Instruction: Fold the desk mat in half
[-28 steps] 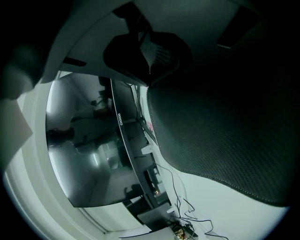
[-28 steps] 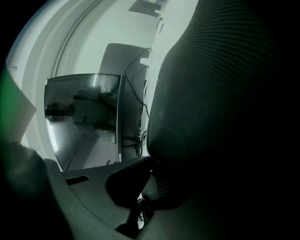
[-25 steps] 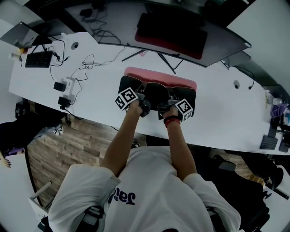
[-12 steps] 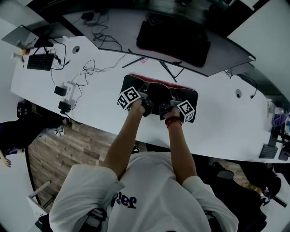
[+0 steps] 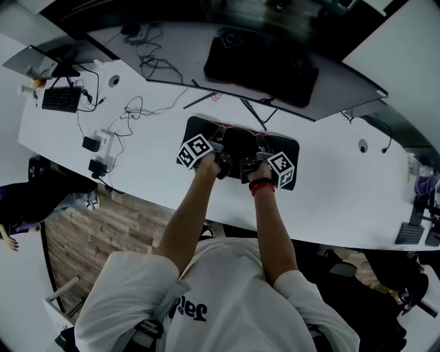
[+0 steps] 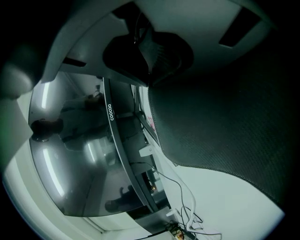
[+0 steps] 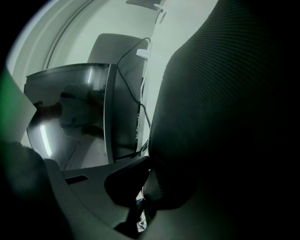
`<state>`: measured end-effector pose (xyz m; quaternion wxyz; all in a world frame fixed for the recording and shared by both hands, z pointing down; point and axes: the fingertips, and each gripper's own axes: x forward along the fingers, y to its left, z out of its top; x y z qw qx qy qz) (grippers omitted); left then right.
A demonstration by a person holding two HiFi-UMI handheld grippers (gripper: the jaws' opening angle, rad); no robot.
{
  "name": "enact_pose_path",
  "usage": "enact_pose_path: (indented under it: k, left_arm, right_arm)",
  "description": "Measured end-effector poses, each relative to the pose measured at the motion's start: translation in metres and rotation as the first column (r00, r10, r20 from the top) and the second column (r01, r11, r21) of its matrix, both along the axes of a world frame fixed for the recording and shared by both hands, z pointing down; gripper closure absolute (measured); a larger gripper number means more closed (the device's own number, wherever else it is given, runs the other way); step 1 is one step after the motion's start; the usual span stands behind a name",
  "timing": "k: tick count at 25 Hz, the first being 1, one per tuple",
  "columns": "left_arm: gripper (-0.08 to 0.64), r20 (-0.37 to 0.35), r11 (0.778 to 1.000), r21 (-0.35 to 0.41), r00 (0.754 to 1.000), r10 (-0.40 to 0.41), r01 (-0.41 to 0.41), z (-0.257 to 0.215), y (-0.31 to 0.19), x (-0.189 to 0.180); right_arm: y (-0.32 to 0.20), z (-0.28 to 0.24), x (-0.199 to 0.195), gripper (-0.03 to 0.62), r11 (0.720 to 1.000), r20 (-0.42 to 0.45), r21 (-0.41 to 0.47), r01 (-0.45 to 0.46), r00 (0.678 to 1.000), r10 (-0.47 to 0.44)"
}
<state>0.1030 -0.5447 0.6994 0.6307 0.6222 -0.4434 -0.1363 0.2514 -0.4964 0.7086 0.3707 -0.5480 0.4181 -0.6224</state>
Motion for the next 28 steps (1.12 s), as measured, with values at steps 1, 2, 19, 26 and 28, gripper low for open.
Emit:
enact_pose_path:
  k: [1, 2, 19, 26, 28]
  left_arm:
    - [0.521, 0.001, 1.000, 0.003, 1.000, -0.002, 0.002, 0.000, 0.000, 0.001]
    - [0.515, 0.001, 1.000, 0.008, 1.000, -0.005, 0.005, -0.001, -0.001, 0.002]
    - [0.538, 0.127, 0.935, 0.305, 0.981, 0.148, -0.181, -0.094, 0.061, -0.003]
    - [0.538, 0.358, 0.857, 0.390, 0.913, 0.195, -0.336, -0.128, 0.125, -0.043]
    - [0.540, 0.421, 0.831, 0.409, 0.886, 0.194, -0.377, -0.138, 0.143, -0.054]
  right_arm:
    - [-0.001, 0.000, 0.001, 0.540, 1.000, -0.002, -0.005, 0.001, 1.000, -0.001]
    - [-0.002, -0.001, 0.002, 0.537, 1.000, -0.007, -0.004, 0.005, 1.000, -0.005]
    - [0.047, -0.095, -0.002, 0.578, 0.947, -0.492, 0.148, 0.285, 0.852, -0.179]
    - [0.114, -0.137, -0.031, 0.580, 0.906, -0.727, 0.083, 0.415, 0.647, -0.230]
    - [0.132, -0.148, -0.040, 0.580, 0.899, -0.771, 0.068, 0.433, 0.595, -0.228]
